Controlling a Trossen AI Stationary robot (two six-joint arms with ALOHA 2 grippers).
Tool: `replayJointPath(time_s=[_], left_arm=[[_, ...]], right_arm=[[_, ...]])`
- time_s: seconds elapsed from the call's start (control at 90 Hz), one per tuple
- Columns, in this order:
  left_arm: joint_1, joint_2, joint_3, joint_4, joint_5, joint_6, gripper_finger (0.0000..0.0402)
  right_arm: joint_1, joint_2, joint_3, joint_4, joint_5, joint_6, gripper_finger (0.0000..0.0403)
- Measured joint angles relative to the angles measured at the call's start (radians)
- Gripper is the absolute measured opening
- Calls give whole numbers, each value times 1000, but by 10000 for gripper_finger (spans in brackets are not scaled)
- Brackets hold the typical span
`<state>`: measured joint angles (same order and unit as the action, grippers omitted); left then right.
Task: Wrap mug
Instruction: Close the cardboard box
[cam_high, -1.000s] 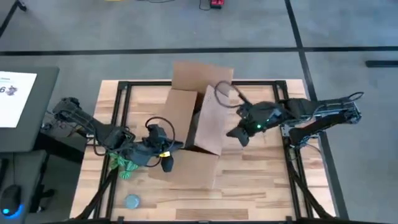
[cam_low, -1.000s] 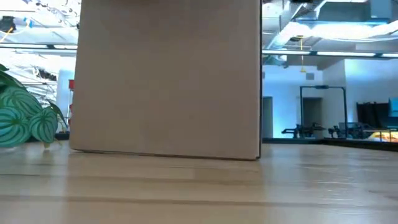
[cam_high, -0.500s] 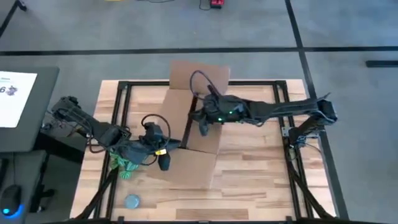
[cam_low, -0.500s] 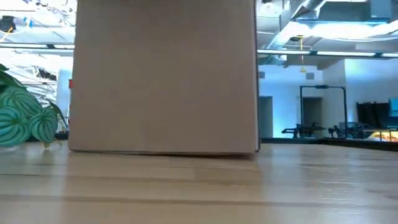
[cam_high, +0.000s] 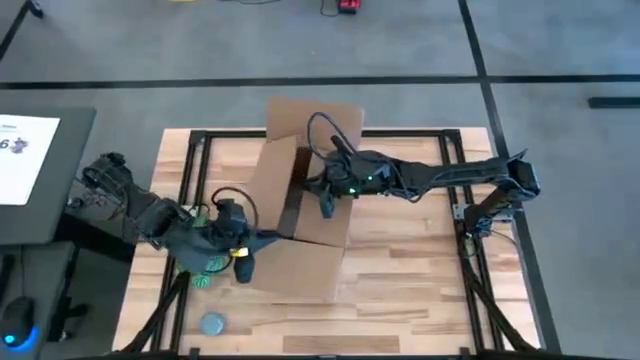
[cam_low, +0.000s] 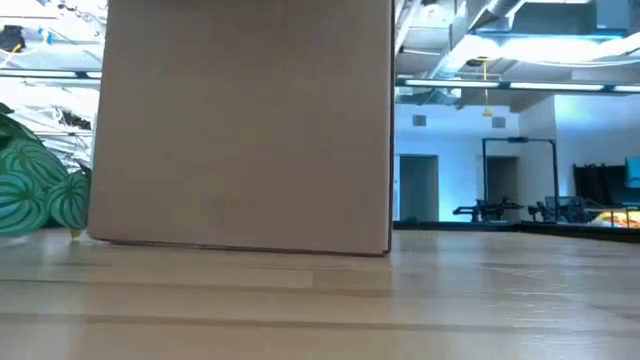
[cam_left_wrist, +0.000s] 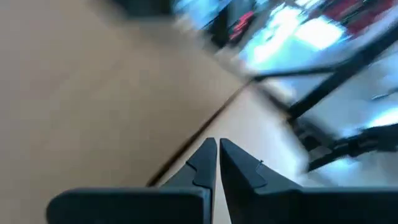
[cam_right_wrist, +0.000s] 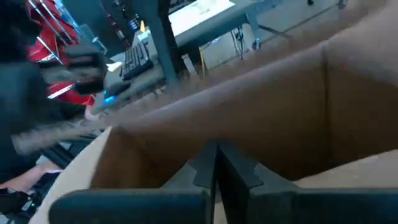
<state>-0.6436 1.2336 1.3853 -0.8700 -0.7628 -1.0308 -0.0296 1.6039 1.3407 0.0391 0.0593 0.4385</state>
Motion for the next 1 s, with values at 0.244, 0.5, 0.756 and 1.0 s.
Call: replayJointPath(time_s=[0.244,0.5,0.756,1.0], left_arm=[[52,50,-2,-175,1,-133,0],[51,92,-2,-96,58,-73,0],[1,86,203,68,53,13,0],[2,77,398,-285,-288,6,0]], right_arm=[[6,-22,-1,-2,-93,-2,0],[-5,-80,1,234,-93,7,0],[-79,-63,1,276,-76,8,0],[-111,-36,0,276,-86,33,0]])
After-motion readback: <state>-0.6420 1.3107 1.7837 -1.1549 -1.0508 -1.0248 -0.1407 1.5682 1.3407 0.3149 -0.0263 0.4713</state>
